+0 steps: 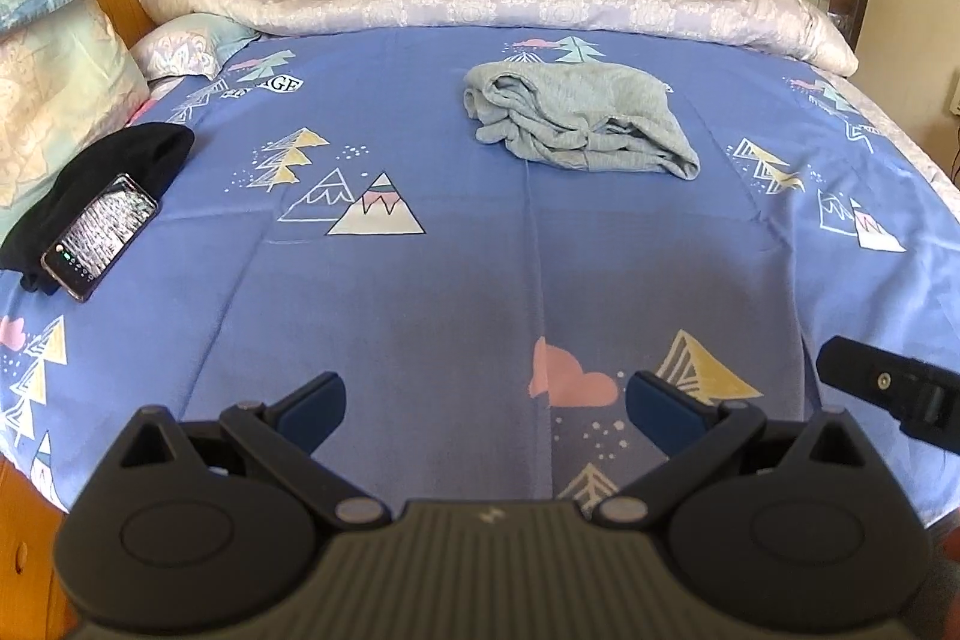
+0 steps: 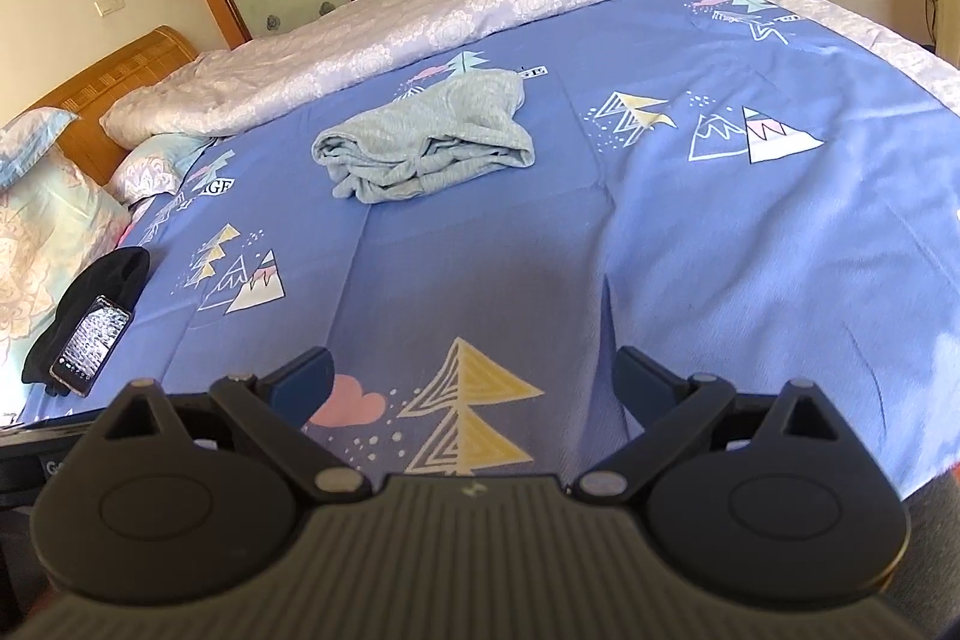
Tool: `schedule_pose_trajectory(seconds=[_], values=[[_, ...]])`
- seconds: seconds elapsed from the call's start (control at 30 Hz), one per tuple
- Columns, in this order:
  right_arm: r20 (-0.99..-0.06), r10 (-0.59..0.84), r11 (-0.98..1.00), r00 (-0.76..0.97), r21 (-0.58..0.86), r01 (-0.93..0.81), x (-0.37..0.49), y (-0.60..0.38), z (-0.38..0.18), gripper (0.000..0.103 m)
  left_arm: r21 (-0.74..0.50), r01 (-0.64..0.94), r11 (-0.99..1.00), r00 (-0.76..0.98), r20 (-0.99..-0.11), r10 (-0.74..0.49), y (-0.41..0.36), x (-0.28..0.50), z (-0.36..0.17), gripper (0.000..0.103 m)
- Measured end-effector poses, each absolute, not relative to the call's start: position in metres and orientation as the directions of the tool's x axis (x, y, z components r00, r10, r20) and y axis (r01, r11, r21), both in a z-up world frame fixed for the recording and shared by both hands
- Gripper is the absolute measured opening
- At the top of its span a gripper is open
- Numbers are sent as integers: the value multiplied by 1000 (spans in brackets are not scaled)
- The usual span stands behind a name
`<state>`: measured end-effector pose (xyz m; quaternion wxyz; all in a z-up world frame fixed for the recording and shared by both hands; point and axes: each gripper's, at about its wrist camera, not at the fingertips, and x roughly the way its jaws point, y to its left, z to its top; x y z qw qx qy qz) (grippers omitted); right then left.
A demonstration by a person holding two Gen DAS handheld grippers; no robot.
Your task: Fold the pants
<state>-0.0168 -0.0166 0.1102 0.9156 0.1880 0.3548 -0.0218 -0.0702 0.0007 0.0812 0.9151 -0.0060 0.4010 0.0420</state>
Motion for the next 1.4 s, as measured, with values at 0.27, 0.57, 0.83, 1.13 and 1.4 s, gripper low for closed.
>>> schedule_pose_trajectory(seconds=[0.27, 0.57, 0.83, 1.13, 1.4], values=[[-674, 114, 927, 730, 337, 166, -16, -15, 105, 100, 68, -105, 992, 651, -750, 120, 1, -66, 75, 103], [-689, 125, 923, 714, 344, 170, -13, -18, 100, 100, 104, -107, 989, 623, -768, 148, 1, -61, 65, 103], [-697, 133, 922, 705, 347, 169, -12, -17, 98, 100, 121, -106, 987, 598, -785, 161, 1, -58, 58, 103], [-705, 142, 918, 695, 357, 174, -11, -20, 94, 100, 130, -104, 986, 578, -799, 166, 1, -57, 52, 103], [-709, 147, 916, 690, 360, 174, -10, -22, 93, 100, 125, -65, 990, 569, -810, 140, -6, -59, 48, 103]])
